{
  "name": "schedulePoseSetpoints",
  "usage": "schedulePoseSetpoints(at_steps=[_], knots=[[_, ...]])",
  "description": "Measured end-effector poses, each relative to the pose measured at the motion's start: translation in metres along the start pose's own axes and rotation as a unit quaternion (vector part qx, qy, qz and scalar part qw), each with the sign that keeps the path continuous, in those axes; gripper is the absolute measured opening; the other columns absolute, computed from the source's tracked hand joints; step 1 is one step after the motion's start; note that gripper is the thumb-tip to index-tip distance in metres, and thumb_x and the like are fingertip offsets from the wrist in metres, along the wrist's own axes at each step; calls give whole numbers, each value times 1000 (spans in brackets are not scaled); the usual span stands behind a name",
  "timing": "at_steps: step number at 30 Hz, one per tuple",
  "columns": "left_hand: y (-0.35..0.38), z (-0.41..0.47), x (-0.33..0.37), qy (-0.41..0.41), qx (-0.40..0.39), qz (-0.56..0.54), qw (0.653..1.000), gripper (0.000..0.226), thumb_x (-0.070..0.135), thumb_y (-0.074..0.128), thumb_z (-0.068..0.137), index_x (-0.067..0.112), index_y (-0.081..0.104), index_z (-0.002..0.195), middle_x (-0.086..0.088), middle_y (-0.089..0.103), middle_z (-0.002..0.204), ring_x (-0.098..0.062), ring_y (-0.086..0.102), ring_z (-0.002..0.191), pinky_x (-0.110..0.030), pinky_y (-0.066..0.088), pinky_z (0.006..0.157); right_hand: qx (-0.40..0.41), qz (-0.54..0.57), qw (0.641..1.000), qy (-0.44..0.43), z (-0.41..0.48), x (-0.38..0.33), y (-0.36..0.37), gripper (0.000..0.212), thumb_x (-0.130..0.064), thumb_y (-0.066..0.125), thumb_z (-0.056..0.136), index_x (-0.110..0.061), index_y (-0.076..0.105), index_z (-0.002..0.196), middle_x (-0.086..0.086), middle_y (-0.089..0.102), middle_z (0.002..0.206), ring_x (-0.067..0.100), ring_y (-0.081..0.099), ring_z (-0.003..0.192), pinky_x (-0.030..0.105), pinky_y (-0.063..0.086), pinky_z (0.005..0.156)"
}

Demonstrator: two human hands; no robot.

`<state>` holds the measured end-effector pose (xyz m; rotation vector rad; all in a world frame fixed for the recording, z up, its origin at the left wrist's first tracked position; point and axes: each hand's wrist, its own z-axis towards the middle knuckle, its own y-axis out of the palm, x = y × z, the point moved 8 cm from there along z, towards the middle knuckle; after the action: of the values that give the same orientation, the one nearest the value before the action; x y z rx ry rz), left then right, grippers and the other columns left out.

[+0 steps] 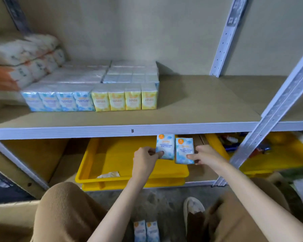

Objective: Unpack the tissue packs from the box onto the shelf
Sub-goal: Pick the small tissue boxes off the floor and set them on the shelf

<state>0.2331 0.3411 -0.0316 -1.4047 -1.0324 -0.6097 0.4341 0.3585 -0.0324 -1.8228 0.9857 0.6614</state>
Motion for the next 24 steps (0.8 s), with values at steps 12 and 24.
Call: schedulePoseSetpoints(at_steps=[12, 24], knots=[[-28, 39, 108, 60, 8, 19, 998, 32, 27, 61, 88, 3, 60, 68, -10, 53, 63, -17, 42, 51, -24, 26, 46, 91, 55, 993, -41, 30, -76, -83, 27, -9, 65, 84, 16, 61, 94, 17, 61, 93, 17, 56, 65, 13, 47, 43], [-1, 64, 134, 195, -6, 239, 951, 51, 29, 59, 90, 7, 46, 134, -11, 48, 133, -26, 47, 122, -33, 44, 94, 191, -195, 950, -153, 47, -122, -83, 37, -29, 74, 76, -7, 65, 103, 13, 61, 101, 24, 56, 92, 31, 44, 75]])
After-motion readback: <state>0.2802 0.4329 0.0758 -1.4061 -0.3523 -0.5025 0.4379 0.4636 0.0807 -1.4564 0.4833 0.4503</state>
